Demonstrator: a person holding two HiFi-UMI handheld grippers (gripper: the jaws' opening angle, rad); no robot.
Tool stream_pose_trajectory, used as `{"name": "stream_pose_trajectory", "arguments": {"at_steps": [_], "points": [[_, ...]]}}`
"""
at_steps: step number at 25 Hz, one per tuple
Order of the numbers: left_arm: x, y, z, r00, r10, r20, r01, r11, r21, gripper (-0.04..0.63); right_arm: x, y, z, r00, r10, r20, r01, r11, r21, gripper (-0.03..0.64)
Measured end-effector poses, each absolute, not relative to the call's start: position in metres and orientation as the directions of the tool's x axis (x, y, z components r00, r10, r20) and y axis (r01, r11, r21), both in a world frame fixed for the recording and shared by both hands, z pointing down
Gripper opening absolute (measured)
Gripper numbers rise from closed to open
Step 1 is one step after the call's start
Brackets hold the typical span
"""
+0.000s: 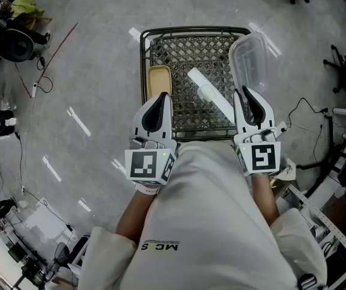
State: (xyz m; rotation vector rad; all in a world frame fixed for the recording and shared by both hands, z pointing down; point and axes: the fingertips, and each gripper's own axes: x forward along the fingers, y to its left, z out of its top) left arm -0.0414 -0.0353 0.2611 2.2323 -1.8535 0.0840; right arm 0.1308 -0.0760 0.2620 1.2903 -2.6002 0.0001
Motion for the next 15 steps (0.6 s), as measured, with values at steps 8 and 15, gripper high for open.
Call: {"name": "stream_pose_trajectory", "arguments": {"at_steps": [8,15], "points": [[-0.035,-0.029,0.262,0.198,-0.960,0.199,-0.975,-0.170,0.146,0.025,0.135,-0.071,0.263,-0.585,-0.784,0.209,-0.785,0.611,0.096,0.073],[-0.030,-0.029,0.263,0.198,-0.959,0.203,-0.975,-0.171,0.145,0.025,0.140,-0.071,0.266,-0.587,-0.781,0.212,-0.783,0.615,0.094,0.074]]}}
